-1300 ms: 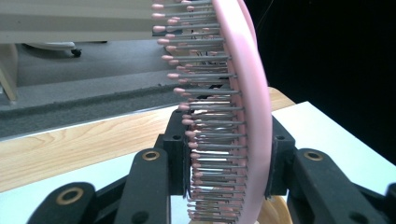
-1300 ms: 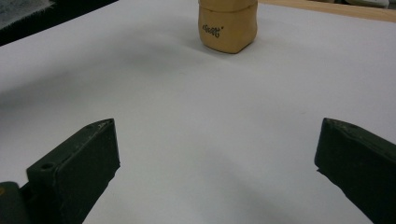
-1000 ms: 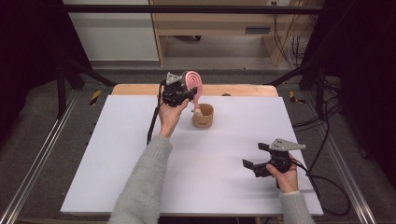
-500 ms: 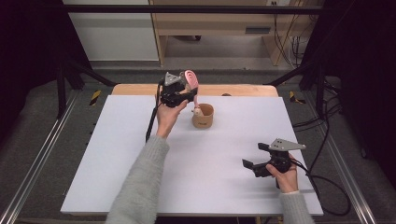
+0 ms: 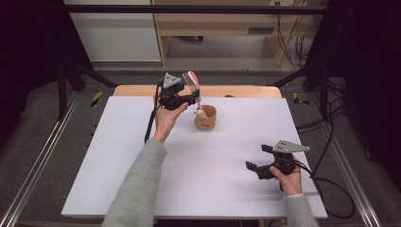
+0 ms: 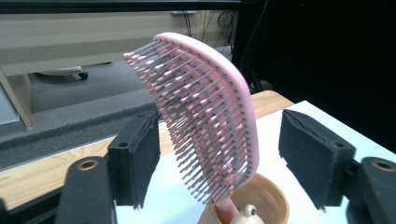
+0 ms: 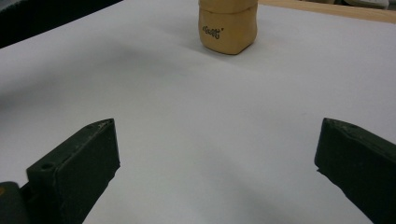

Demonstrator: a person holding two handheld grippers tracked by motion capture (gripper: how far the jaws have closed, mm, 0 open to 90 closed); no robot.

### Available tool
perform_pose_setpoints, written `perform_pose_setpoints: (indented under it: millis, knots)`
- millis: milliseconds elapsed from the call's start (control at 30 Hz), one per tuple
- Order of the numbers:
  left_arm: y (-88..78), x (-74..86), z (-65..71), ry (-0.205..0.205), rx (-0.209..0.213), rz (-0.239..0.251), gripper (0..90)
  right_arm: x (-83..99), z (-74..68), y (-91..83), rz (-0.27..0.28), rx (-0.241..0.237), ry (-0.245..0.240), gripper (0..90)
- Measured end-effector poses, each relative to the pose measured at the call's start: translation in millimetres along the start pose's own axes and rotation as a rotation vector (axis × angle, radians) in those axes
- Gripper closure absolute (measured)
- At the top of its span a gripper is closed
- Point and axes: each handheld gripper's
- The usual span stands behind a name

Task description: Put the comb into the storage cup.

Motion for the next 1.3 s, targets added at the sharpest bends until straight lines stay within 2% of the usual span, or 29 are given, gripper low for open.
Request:
perform_pose_setpoints:
  millis: [167, 233, 367, 500, 700, 800, 1033, 1300]
  knots:
    - [-10.4, -0.3, 0.7, 0.002, 0.040, 0.000, 20.8, 0.1, 0.3, 0.3, -0.001, 0.000, -0.003, 0.3]
    - [-15.4, -0.3, 1.9, 0.005, 0.035, 0.001, 16.6, 0.0, 0.3, 0.2, 0.000, 0.000, -0.002, 0.3]
    - [-25.3, -0.8, 1.0, -0.014, 0.071, -0.003, 9.4, 0.0, 0.2, 0.2, 0.000, 0.001, -0.001, 0.3]
    - [-38.0, -0.4, -0.9, -0.027, 0.113, 0.004, 6.7, -0.1, 0.3, 0.2, 0.000, 0.002, -0.002, 0.3]
    - [-54.4, 3.3, -3.2, -0.015, 0.130, -0.008, 3.6, 0.0, 0.2, 0.7, 0.001, 0.005, 0.001, 0.3]
    - [-63.9, 6.4, -3.3, -0.003, 0.118, -0.014, 3.0, 0.2, 0.2, 1.1, 0.001, 0.005, 0.001, 0.3]
    - [-78.9, 13.7, -3.4, 0.010, 0.123, -0.025, 2.9, 0.1, 0.1, 1.2, 0.001, 0.006, 0.003, 0.3]
    - [-98.6, 24.0, -2.9, 0.035, 0.130, -0.004, 2.7, 0.1, 0.1, 1.3, 0.002, 0.007, 0.003, 0.3]
Point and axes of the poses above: each handheld gripper's, and its own axes: y roughly forward along the jaws, x roughly out of its underside, z roughly to its right, and after that the axes turned 1 degree about -x, right-handed
